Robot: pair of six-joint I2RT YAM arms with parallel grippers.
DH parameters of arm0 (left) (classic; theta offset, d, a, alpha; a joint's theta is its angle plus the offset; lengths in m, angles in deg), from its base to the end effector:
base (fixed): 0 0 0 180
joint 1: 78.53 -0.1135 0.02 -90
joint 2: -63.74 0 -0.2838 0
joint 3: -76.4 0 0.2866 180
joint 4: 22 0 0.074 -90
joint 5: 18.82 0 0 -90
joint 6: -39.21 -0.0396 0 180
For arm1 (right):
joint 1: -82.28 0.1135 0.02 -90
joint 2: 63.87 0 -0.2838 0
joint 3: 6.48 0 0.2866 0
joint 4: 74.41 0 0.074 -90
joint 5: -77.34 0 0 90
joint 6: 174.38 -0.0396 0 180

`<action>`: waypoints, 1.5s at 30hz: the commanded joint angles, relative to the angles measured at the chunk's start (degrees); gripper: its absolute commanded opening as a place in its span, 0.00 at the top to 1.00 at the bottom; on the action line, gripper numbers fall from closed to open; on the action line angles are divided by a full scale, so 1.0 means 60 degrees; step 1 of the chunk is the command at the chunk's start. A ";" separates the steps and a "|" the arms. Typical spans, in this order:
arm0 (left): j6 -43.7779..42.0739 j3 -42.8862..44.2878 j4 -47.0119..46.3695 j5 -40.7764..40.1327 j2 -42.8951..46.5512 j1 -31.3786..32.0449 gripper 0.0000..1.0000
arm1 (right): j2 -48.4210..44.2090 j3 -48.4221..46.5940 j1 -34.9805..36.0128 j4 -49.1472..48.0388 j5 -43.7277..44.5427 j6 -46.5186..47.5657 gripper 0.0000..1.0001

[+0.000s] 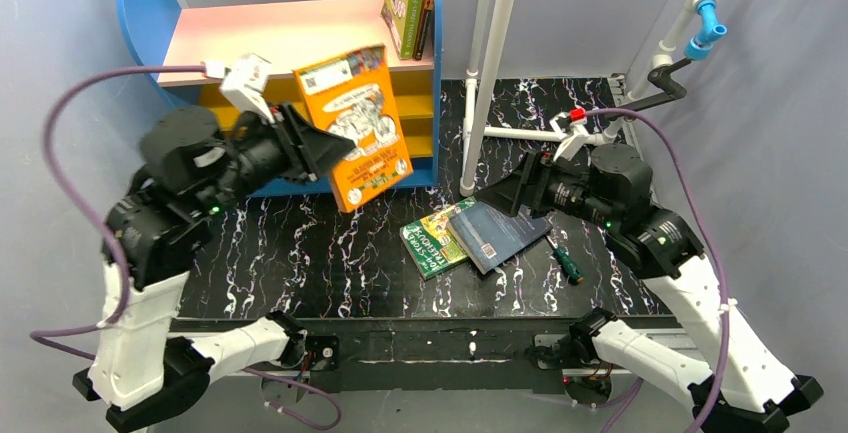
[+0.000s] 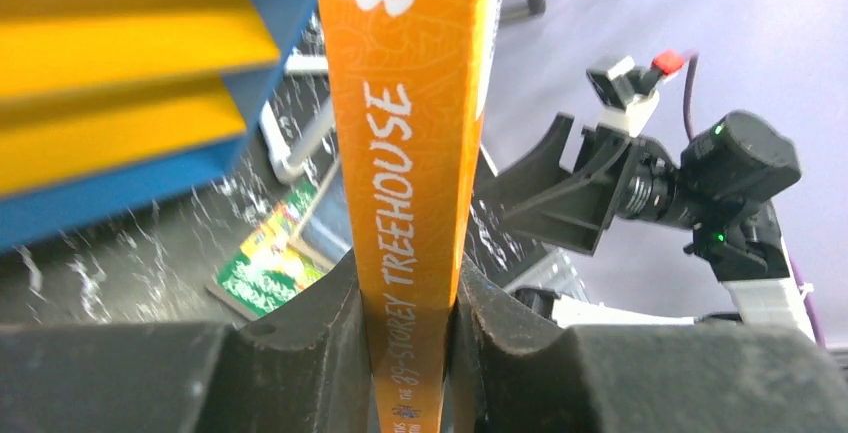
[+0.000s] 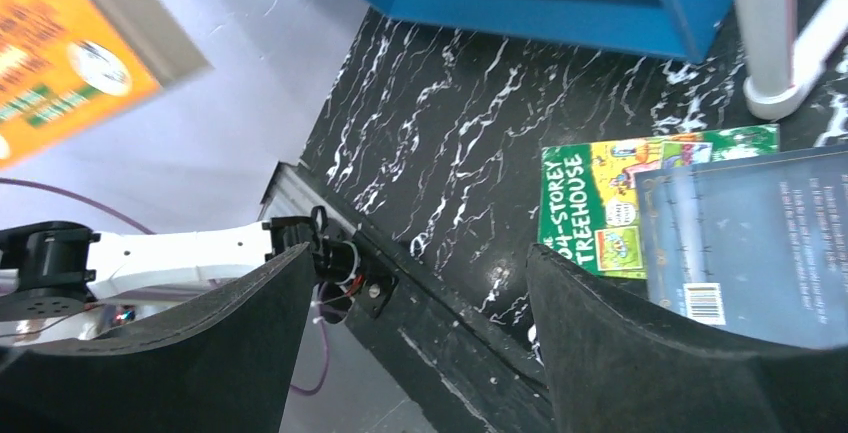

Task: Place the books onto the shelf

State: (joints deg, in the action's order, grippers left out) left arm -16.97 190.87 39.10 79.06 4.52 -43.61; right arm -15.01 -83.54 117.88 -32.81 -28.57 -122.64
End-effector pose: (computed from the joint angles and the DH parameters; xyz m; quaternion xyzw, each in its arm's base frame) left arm 0.1205 -0.0908 0.5813 0.0532 0.7400 -0.4195 0.5230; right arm 0.1522 0.1223 0.4367 -0.0677 0.7790 0.4556 0.4254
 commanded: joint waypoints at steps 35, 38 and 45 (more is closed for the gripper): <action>-0.6478 0.3716 -0.6253 -0.8528 -0.5524 0.0145 1.00 | -0.0187 -0.1301 -0.0029 0.1854 0.1304 0.0378 0.11; -0.6777 0.2997 -0.7018 -0.8269 -0.5373 0.0296 1.00 | -0.0177 -0.1269 -0.0028 0.1820 0.1265 0.0344 0.10; -0.6859 0.1522 -0.8000 -0.6905 -0.4879 0.0336 1.00 | -0.0152 -0.1177 -0.0030 0.1631 0.1056 0.0329 0.11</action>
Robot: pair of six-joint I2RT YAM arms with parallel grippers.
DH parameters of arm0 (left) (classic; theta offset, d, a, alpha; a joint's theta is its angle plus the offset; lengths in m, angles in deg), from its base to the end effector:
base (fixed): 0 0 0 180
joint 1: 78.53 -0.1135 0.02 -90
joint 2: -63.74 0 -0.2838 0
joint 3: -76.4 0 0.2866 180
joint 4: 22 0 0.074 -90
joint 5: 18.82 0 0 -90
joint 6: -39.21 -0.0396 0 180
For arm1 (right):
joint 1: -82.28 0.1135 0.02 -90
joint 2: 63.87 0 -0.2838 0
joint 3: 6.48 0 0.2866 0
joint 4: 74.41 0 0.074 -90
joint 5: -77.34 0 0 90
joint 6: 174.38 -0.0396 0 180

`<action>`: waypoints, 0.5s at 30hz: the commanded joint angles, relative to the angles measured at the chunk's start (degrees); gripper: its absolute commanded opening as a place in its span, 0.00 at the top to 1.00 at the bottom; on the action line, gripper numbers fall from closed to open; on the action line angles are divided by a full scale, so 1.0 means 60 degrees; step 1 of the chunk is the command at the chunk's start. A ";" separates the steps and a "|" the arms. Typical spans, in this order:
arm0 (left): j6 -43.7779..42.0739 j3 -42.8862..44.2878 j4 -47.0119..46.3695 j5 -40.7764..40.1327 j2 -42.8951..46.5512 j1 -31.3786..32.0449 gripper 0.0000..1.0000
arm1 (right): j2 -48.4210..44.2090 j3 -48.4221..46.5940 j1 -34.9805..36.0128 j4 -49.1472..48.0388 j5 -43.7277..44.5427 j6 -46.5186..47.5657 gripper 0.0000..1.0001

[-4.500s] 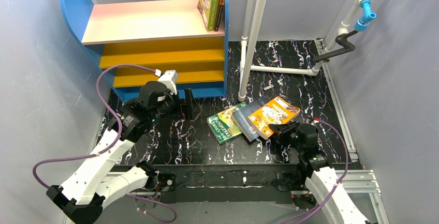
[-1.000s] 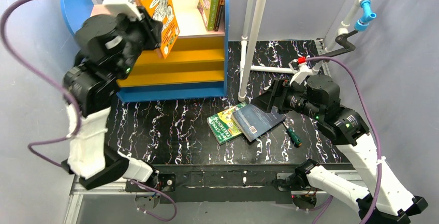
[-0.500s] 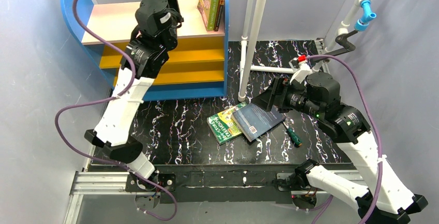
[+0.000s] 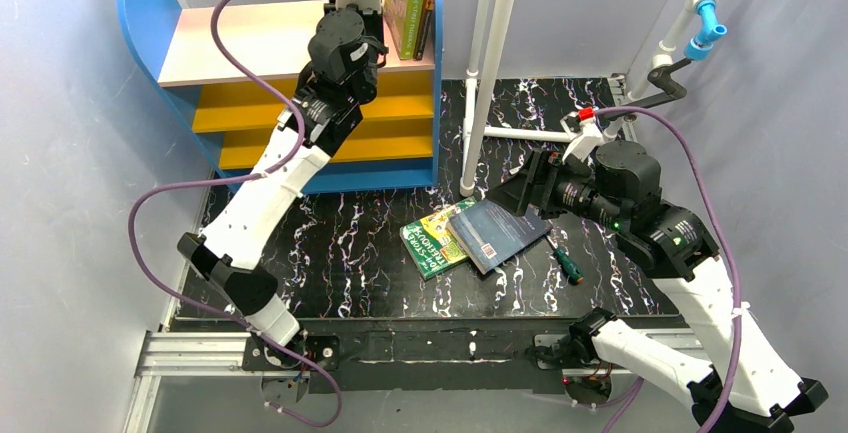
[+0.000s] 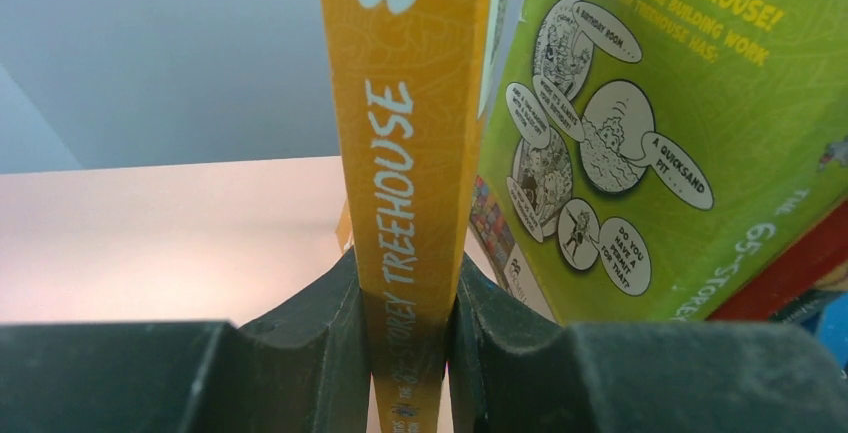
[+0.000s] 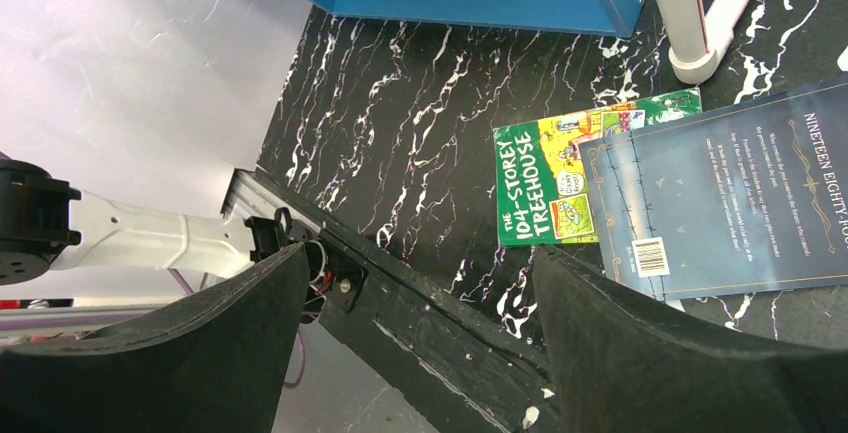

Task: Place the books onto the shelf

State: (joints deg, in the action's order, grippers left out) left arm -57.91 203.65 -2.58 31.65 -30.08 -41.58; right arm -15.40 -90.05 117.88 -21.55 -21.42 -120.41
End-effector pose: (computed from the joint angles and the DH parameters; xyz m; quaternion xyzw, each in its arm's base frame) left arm 0.3185 -0.2080 0.5799 -0.0297 0.6370 0.0103 0.7702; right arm 0.1380 0.1062 0.4562 -0.0420 0.8056 0.3940 0.4405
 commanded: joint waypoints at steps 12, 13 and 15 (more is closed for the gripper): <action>-0.0818 -0.1452 -0.1990 0.1662 0.0991 0.0035 1.00 | -0.0244 0.0338 -0.0040 -0.0606 -0.0314 -0.0275 0.11; -0.0819 -0.1335 -0.1915 0.1671 0.0903 0.0038 1.00 | -0.0254 0.0348 -0.0027 -0.0613 -0.0317 -0.0277 0.11; -0.0807 -0.1071 -0.1823 0.1623 0.0719 0.0030 1.00 | -0.0285 0.0388 -0.0022 -0.0636 -0.0320 -0.0293 0.11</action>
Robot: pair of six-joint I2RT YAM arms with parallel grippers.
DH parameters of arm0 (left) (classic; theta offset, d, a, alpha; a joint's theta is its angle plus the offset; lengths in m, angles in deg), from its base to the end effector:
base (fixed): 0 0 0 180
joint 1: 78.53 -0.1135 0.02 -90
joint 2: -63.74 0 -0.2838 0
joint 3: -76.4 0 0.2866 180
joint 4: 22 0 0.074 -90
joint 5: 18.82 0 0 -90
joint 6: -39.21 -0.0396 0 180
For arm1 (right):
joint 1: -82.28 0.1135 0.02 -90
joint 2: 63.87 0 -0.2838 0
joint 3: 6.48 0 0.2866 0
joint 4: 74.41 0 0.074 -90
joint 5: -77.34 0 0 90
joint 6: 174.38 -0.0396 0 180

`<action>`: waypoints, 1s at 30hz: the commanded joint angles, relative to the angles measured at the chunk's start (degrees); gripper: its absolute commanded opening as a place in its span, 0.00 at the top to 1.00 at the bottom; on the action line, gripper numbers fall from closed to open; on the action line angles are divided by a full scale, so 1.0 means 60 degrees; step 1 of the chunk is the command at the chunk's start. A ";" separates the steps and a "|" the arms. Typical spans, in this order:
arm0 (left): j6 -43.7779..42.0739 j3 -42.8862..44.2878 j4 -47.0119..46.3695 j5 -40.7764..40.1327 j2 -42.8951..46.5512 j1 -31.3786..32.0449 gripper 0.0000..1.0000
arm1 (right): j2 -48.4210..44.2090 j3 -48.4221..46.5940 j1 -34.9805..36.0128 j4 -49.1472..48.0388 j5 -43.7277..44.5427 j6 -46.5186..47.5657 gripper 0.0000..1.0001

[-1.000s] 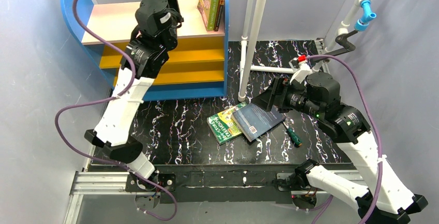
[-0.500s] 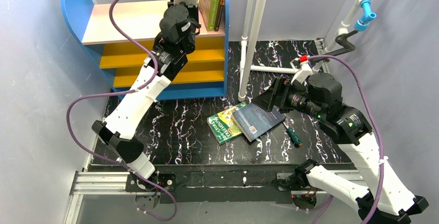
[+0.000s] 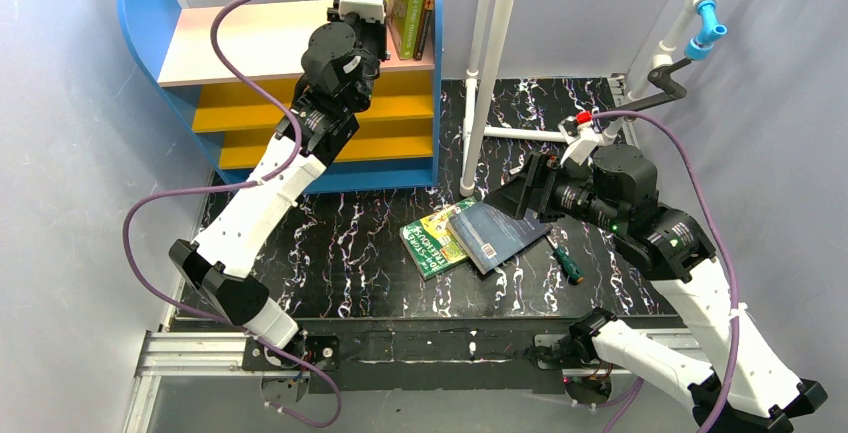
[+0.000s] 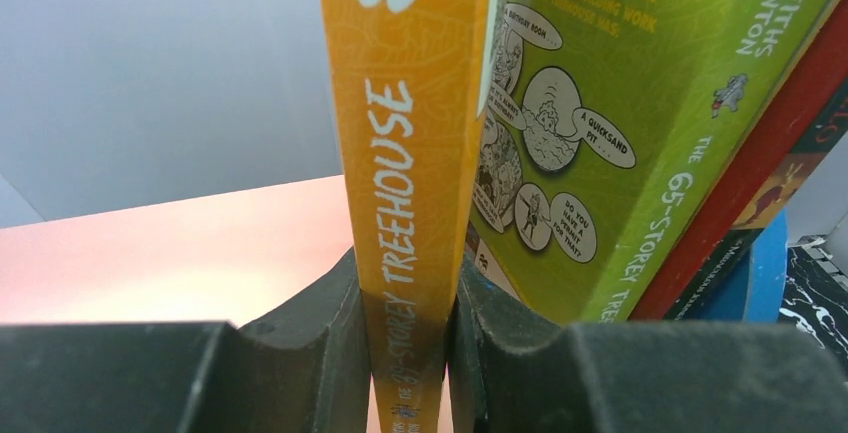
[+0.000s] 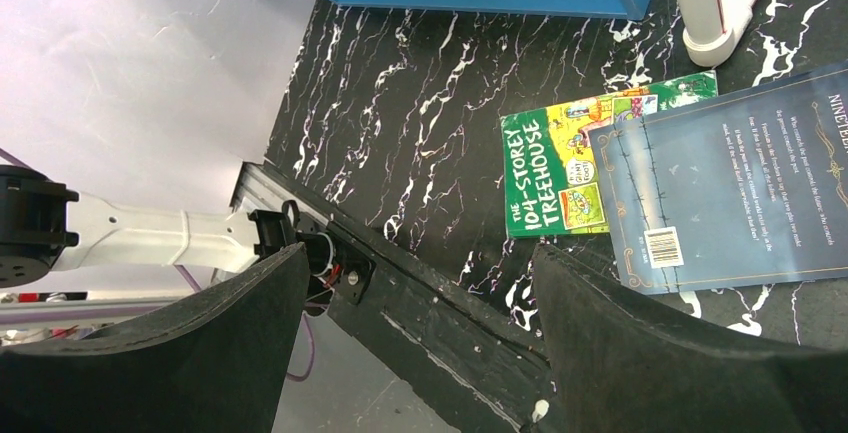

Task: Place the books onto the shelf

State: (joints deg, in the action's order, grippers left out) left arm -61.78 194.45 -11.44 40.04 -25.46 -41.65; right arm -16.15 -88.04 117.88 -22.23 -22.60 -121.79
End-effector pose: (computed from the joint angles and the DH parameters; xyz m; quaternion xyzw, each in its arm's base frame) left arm 0.3079 -0.2054 0.5694 0.0301 0.6040 -0.0217 0.7961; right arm 0.1378 0.1071 0.4475 -0.0380 0.8084 0.4034 0.4270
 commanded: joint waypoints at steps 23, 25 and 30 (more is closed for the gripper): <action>0.1157 0.1406 0.1354 0.0998 -0.0659 0.0062 0.35 | -0.0298 0.0556 -0.0018 -0.1006 -0.0226 -0.0382 0.11; 0.1275 0.1532 0.1555 0.1146 -0.0658 0.0064 0.28 | -0.0343 0.0612 -0.0033 -0.1010 -0.0224 -0.0372 0.11; 0.1401 0.1733 0.1861 0.1234 -0.0553 0.0052 0.11 | -0.0453 0.0699 -0.0029 -0.1017 -0.0170 -0.0372 0.11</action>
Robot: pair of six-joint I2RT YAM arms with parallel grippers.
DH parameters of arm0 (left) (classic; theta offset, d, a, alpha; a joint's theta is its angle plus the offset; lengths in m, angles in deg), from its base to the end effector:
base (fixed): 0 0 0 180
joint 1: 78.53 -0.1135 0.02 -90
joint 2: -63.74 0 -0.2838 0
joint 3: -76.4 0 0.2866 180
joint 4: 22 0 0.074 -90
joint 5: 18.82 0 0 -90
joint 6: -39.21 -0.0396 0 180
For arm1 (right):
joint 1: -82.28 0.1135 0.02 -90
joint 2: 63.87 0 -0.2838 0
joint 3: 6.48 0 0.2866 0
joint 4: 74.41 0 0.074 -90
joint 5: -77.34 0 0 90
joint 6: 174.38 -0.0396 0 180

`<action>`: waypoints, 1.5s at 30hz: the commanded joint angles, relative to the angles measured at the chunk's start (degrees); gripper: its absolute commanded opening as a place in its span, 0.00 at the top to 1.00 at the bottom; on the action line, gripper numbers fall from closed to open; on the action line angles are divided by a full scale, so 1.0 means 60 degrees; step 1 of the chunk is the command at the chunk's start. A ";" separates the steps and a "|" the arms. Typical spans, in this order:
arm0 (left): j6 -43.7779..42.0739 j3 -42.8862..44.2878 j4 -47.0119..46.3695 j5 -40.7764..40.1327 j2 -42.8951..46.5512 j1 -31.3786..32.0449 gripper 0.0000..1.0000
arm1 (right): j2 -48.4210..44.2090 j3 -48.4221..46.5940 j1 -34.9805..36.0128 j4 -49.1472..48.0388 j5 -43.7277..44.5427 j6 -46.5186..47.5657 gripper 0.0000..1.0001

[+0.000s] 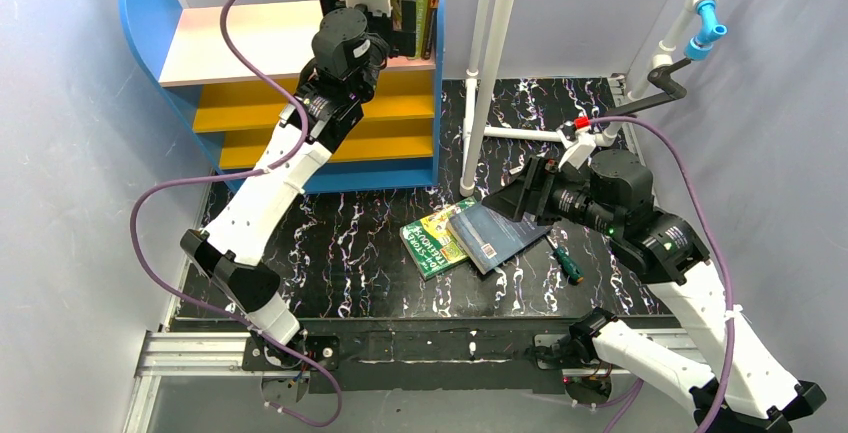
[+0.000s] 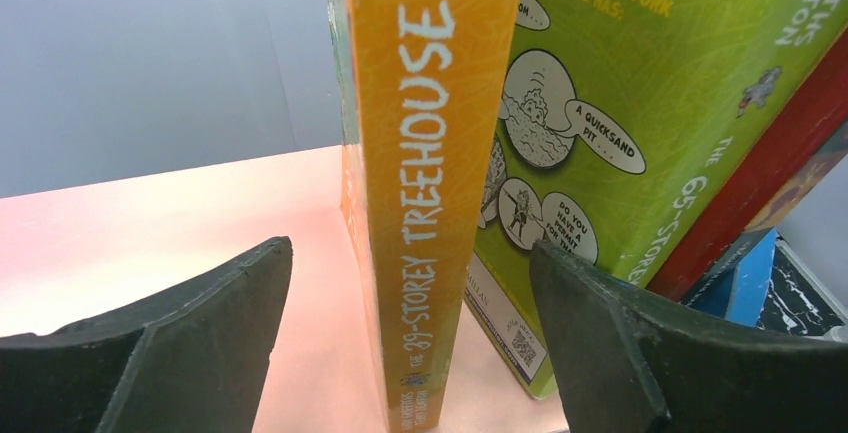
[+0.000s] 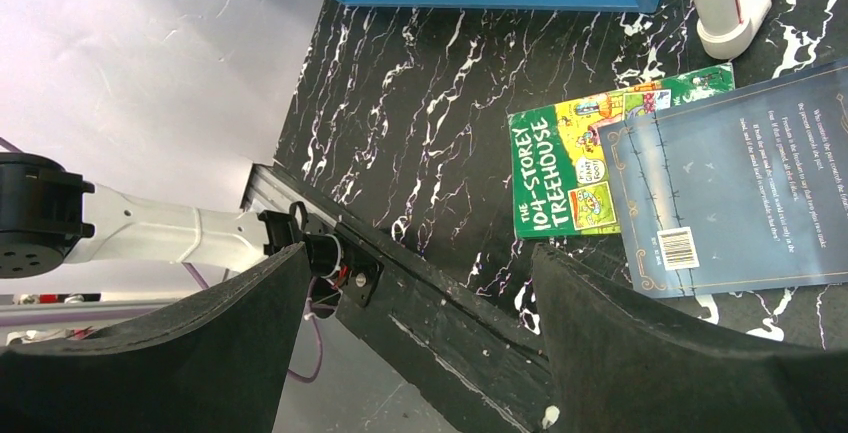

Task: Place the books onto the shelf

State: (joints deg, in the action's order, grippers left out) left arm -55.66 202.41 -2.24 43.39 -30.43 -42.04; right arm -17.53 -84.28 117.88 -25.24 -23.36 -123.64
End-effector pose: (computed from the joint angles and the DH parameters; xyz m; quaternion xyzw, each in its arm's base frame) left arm 0.3251 -0.2175 0.5706 0.0409 0.6370 -0.0604 0.7674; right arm 0.1389 0.1085 0.4340 -0.0293 0.8054 0.4167 0.4206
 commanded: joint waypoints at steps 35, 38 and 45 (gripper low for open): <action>0.1527 0.0899 0.0493 0.1028 0.0465 0.0126 0.71 | -0.0949 0.0337 -0.0032 -0.0200 0.0086 -0.0221 0.15; 0.1543 0.1190 0.0513 0.1108 0.0217 0.0122 0.71 | -0.1154 0.0435 -0.0024 -0.0079 0.0209 -0.0263 0.16; 0.1618 0.1542 0.0426 0.1289 -0.0087 0.0127 0.70 | -0.1163 0.0487 -0.0027 -0.0071 0.0179 -0.0275 0.15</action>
State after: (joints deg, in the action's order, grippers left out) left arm -46.43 208.94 0.87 49.84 -30.75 -41.32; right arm -25.17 -81.44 117.88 -24.81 -22.86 -125.02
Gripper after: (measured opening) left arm 0.299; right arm 0.848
